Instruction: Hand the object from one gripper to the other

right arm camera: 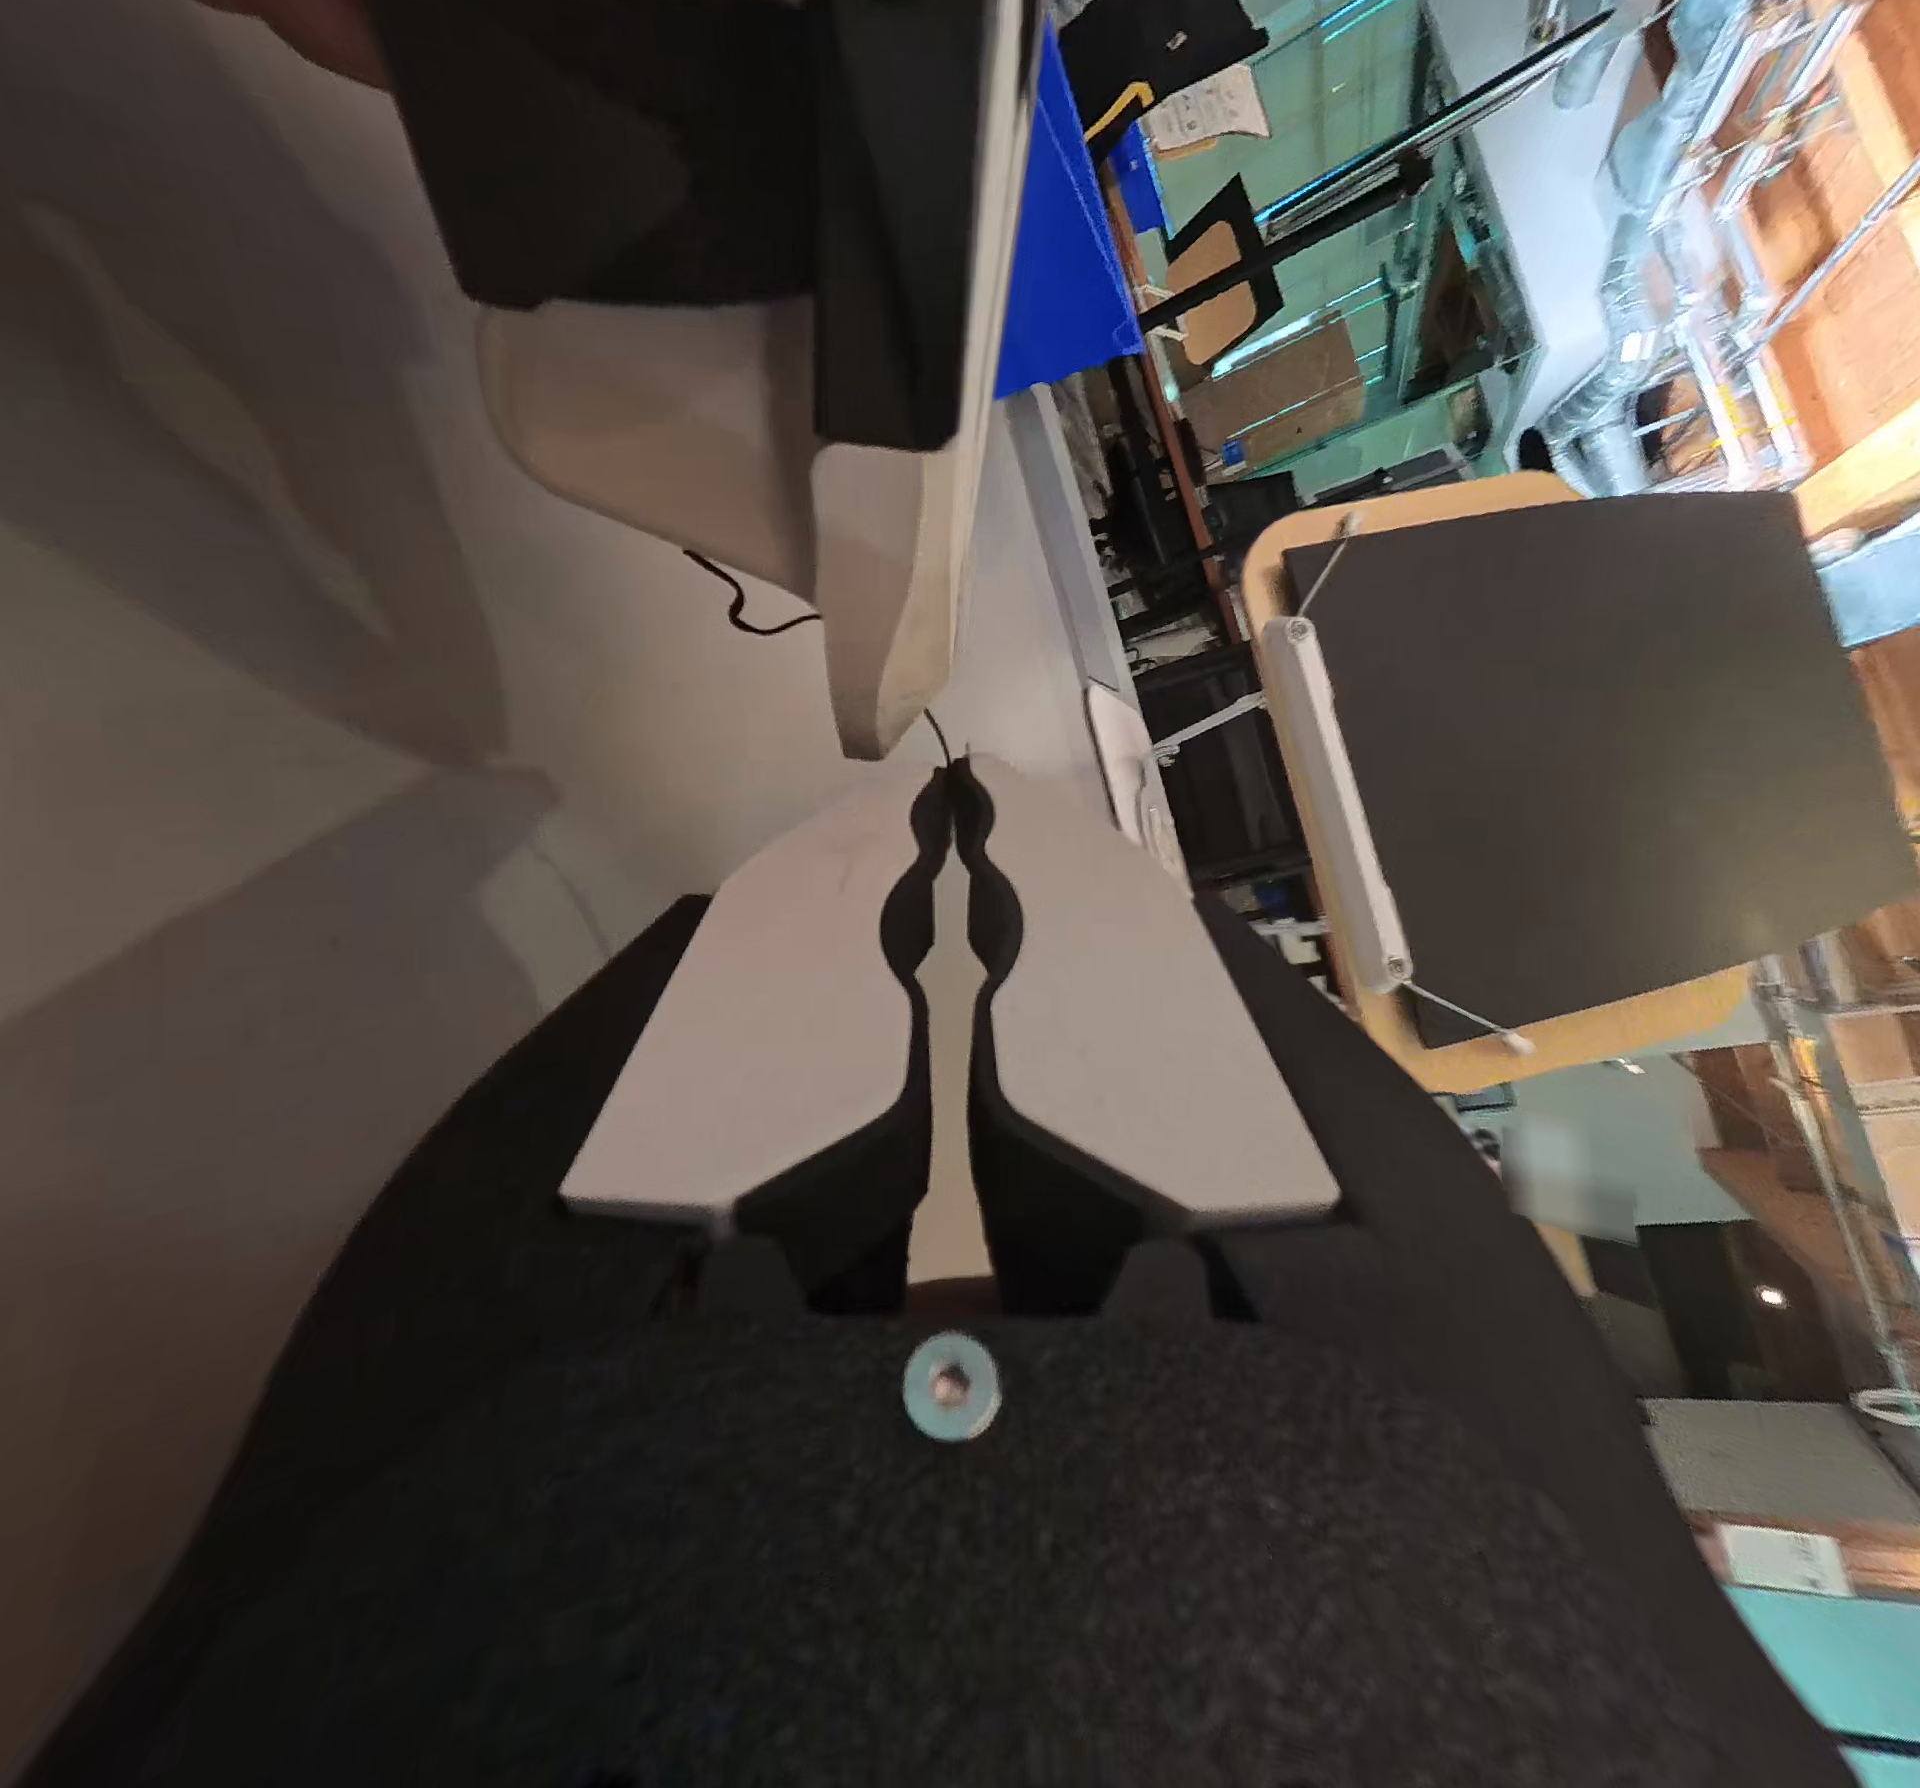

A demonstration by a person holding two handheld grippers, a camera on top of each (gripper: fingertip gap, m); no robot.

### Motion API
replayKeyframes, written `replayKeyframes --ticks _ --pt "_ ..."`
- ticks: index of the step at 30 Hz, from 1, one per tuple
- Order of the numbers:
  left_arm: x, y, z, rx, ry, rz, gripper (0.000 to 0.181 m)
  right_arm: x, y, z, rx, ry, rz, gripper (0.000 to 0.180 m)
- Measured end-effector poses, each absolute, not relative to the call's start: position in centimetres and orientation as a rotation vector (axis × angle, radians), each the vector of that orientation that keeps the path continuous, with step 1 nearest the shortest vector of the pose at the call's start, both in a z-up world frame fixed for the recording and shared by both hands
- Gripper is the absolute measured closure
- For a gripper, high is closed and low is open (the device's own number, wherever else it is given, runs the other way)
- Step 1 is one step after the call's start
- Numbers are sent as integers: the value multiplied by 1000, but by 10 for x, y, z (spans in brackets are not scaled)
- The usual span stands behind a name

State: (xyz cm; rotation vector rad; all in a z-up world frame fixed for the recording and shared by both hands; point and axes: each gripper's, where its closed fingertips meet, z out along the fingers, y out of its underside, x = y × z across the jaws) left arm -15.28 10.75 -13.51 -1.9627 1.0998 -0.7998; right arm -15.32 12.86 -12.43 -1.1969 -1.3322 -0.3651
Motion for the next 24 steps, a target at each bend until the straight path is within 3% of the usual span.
replayKeyframes --ticks 13,21,24 --pt "-156 111 -135 -1948 1091 -805 170 -114 155 -127 -1473 -1135 -163 180" --pt "-154 113 -120 -1855 1060 -818 161 -118 150 -129 -1845 -693 674 180" --pt "-151 110 -110 -1795 1068 -818 159 -133 139 -134 -1878 -709 766 180"
